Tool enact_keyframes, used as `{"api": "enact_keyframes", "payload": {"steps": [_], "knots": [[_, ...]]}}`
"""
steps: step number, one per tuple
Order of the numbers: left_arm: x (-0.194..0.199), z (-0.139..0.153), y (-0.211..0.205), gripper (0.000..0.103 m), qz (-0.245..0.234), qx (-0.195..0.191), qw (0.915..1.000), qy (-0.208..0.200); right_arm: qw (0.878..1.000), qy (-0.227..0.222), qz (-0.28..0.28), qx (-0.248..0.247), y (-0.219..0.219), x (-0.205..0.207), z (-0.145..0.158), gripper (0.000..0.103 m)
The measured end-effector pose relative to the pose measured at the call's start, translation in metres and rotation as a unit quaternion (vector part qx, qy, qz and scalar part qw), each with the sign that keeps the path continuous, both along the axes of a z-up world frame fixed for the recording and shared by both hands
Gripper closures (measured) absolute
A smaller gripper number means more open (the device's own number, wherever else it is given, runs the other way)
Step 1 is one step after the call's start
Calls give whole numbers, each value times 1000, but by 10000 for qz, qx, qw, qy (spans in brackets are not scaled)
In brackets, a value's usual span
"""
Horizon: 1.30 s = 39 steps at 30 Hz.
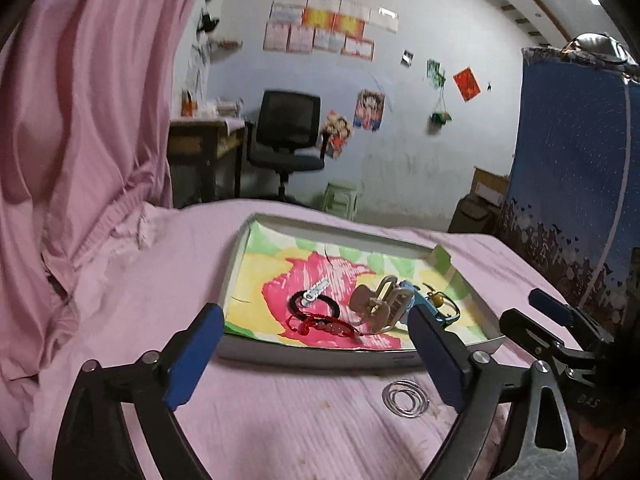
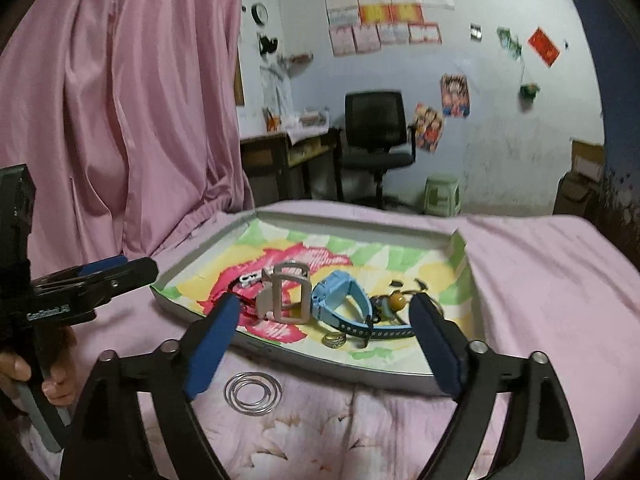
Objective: Organize jewelry
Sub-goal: 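Withdraw both tools from the tray toward the silver key rings, then grasp one silver key ring with the left tool while the right tool grasps the other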
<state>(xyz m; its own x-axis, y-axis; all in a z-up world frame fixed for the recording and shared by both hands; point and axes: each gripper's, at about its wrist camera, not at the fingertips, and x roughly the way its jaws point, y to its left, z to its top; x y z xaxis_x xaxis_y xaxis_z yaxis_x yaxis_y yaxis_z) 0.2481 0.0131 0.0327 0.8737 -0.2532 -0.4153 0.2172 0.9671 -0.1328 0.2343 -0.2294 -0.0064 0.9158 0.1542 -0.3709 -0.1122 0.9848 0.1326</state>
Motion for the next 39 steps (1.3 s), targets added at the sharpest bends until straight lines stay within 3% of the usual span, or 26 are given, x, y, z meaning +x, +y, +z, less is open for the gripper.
{"api": "enact_keyframes", "payload": {"steps": [5, 15, 20, 31, 33, 35, 39], "knots": [[-23, 2, -3, 4, 78, 174, 9995, -266, 9994, -332, -111, -32, 0, -23, 8, 4], [-40, 1, -8, 4, -44, 365, 9988, -317, 9983, -556, -121, -111, -5, -45, 12, 2], [-31, -3, -11, 4, -194, 391, 9990, -40, 9983, -521, -106, -222, -9, -48, 11, 2], [2, -27, -18, 7, -554, 366, 9932, 954, 9999, 88, 53, -58, -20, -22, -5, 3], [6, -31, -21, 13, -629, 368, 9912, 1107, 9997, 198, 128, -42, -20, -18, -10, 4], [12, -36, -21, 20, -707, 338, 9883, 1305, 9993, 321, 210, -36, -19, -13, -14, 16], [20, -44, -19, 29, -805, 194, 9835, 1607, 9977, 571, 366, -31, -15, -4, -22, 30]]}}
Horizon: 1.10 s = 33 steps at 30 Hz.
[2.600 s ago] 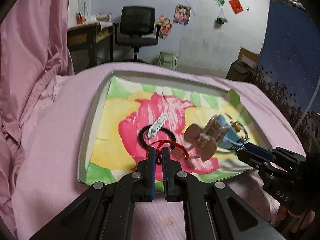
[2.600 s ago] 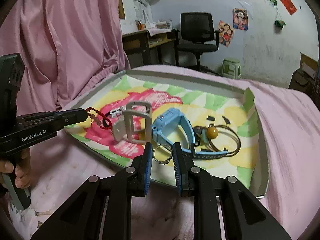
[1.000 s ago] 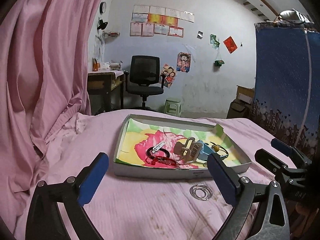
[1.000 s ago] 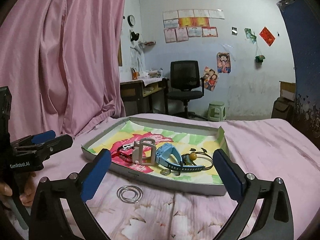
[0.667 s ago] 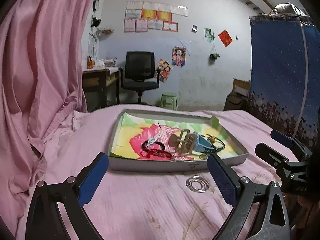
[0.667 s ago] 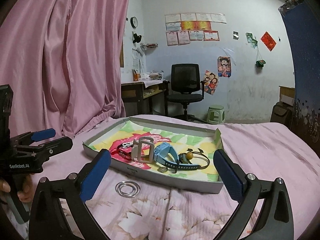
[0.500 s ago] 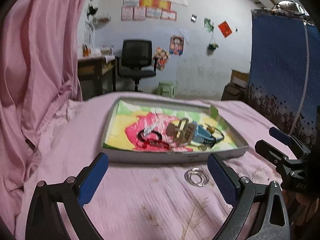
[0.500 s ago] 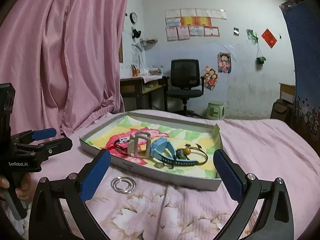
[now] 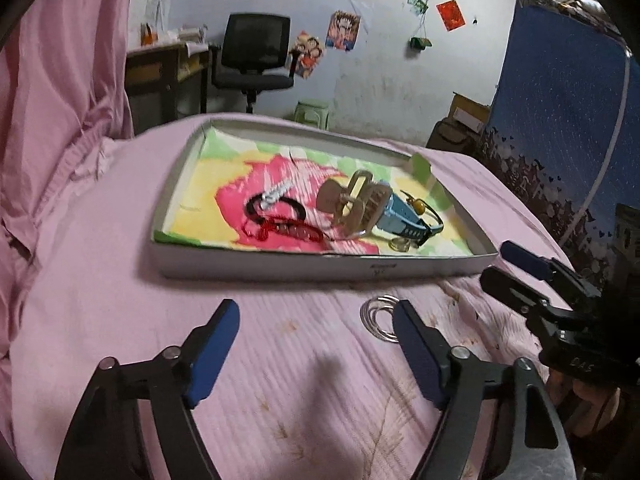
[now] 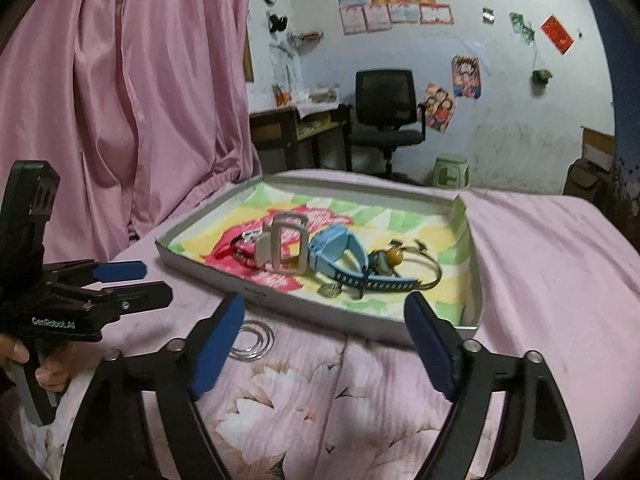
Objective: Organize jewelry
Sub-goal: 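Grasp one silver key ring with the left tool while the right tool grasps the other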
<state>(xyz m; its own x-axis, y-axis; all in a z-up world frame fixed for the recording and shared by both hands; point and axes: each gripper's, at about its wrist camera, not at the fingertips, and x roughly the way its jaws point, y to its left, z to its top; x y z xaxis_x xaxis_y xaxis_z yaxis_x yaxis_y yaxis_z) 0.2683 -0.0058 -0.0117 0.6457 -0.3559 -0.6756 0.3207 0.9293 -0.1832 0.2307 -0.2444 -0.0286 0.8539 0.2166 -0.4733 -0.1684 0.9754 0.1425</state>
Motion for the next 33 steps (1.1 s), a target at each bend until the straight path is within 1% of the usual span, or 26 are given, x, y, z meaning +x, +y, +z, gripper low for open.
{"api": "enact_keyframes", "payload": {"steps": [4, 8, 10, 12, 14, 17, 23, 30, 33], "knots": [[7, -7, 2, 38, -28, -97, 9996, 275, 9990, 341, 275, 5, 7, 13, -9, 47], [14, -13, -1, 45, -50, -46, 9988, 482, 9962, 688, 538, -34, 14, 26, -18, 63], [17, -15, -2, 50, -72, 13, 9984, 567, 9940, 864, 669, -58, 19, 32, -24, 67], [19, -17, -3, 54, -92, 57, 9980, 628, 9922, 983, 768, -67, 22, 37, -28, 72], [21, -17, -4, 55, -114, 68, 9977, 658, 9898, 1110, 888, -73, 26, 42, -32, 77], [23, -18, -5, 57, -125, 95, 9975, 687, 9871, 1241, 1009, -94, 31, 47, -36, 81], [27, -19, -6, 57, -164, 131, 9970, 738, 9826, 1423, 1182, -191, 39, 56, -39, 86], [27, -20, -7, 58, -194, 165, 9969, 748, 9754, 1681, 1382, -354, 50, 65, -46, 89], [27, -21, -8, 61, -231, 187, 9967, 754, 9734, 1759, 1419, -387, 52, 67, -48, 91]]}}
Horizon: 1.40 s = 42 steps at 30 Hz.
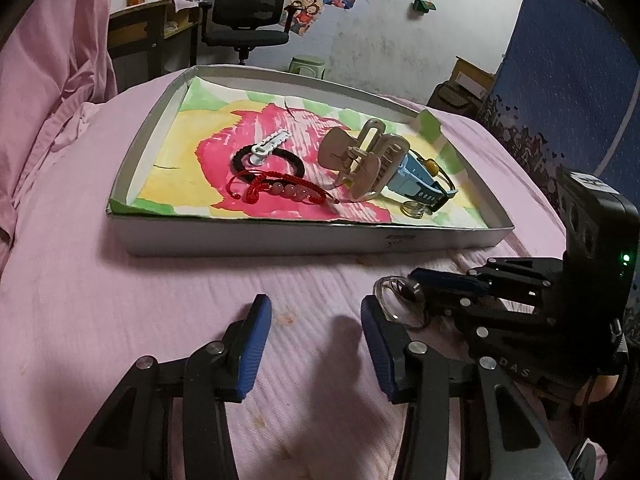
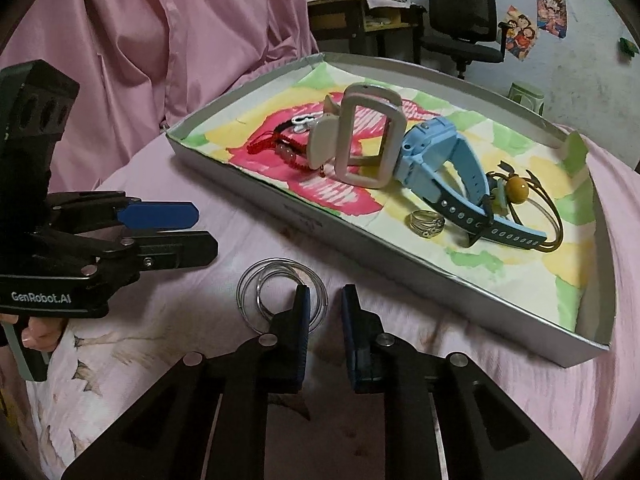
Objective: Organize jewelry
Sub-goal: 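Grasp one silver key ring with the left tool while the right tool grasps the other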
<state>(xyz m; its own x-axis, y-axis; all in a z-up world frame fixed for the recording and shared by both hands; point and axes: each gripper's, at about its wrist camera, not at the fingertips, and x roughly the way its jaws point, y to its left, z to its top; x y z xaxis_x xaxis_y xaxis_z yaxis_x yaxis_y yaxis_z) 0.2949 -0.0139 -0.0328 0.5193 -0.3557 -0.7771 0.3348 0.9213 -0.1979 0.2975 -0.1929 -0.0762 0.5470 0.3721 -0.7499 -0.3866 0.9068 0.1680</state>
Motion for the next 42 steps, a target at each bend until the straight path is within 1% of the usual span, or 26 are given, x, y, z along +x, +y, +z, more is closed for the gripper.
{"api": "enact_keyframes", "payload": {"steps": [2, 4, 12, 23, 25, 27, 33, 38, 42], "knots": [[-1, 0, -1, 61, -52, 5, 10000, -1, 10000, 50, 12, -41, 1, 1, -1, 98], [-2, 0, -3, 61, -107, 8, 9999, -9, 9999, 100, 7, -49, 0, 1, -3, 100], [-6, 1, -15, 62, -426, -4, 9991, -32, 9999, -6, -102, -91, -10, -7, -1, 101], [0, -4, -36, 63, -751, 126, 9970, 154, 9991, -35, -398, -131, -35, -11, 0, 101], [3, -5, -40, 68, -771, 165, 9967, 199, 9990, -29, -428, -121, -38, -12, 0, 101], [6, -6, -46, 70, -815, 247, 9961, 230, 9989, -20, -454, -107, -41, -12, -1, 101], [9, -12, -59, 82, -914, 576, 9937, 289, 9987, -10, -498, -99, -44, -13, -2, 101], [13, -14, -69, 88, -1041, 624, 9918, 395, 9986, 19, -516, -99, -48, -14, -4, 101], [21, -18, -73, 89, -1067, 541, 9916, 499, 9987, 51, -494, -128, -47, -15, -4, 101]]}}
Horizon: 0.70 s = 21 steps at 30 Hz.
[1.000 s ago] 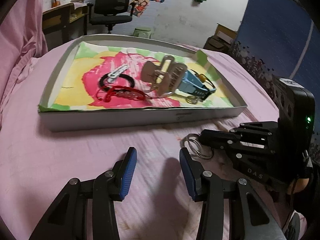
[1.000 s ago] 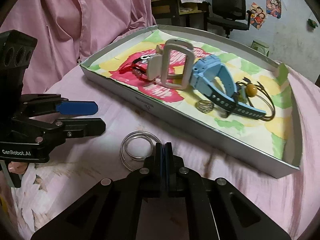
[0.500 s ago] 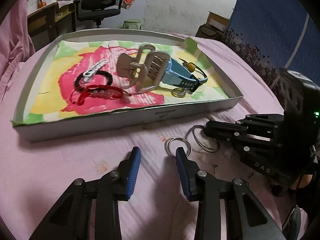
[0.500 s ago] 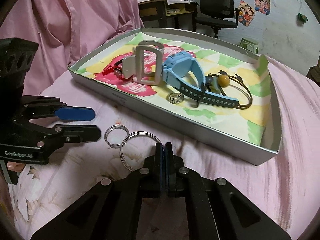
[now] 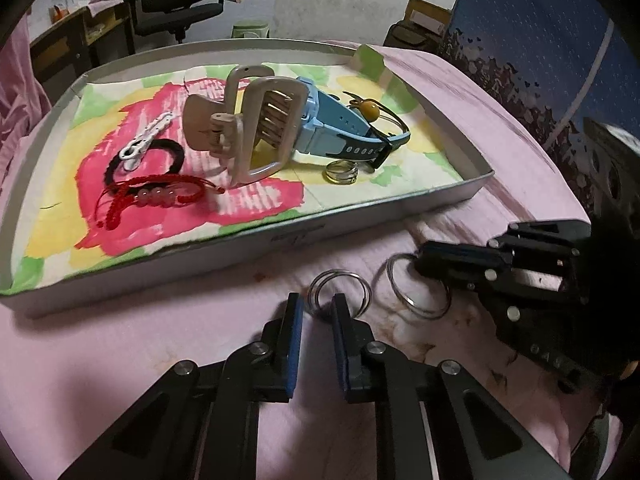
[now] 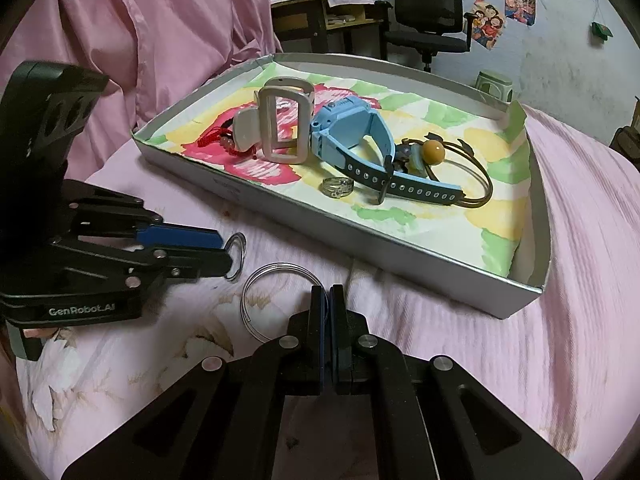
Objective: Organize jewelry
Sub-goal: 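Grasp one silver key ring with the left tool while the right tool grasps the other, then carry both key rings into the tray and open both tools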
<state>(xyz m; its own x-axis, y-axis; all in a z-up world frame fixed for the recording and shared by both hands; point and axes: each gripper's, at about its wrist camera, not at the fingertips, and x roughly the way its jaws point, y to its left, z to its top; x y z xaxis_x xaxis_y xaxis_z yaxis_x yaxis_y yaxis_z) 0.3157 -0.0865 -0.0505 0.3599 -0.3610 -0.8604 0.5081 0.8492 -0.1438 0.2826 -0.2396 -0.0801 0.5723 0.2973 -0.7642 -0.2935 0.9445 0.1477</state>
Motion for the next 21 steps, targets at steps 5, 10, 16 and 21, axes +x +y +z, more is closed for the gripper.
{"api": "enact_keyframes", "payload": {"steps": [5, 10, 16, 21], "knots": [[6, -5, -3, 96, 72, 74, 9999, 7, 10000, 69, 16, -59, 0, -2, -1, 101], [3, -6, -9, 97, 71, 68, 9999, -83, 9999, 122, 48, -112, 1, -4, -3, 101], [-11, -3, 3, 97, 168, -42, 9996, -207, 9998, 205, 53, -24, -2, -6, -2, 100], [-22, 0, 17, 97, 323, -215, 9989, -254, 9993, 354, 57, 129, -3, -7, -5, 100]]}}
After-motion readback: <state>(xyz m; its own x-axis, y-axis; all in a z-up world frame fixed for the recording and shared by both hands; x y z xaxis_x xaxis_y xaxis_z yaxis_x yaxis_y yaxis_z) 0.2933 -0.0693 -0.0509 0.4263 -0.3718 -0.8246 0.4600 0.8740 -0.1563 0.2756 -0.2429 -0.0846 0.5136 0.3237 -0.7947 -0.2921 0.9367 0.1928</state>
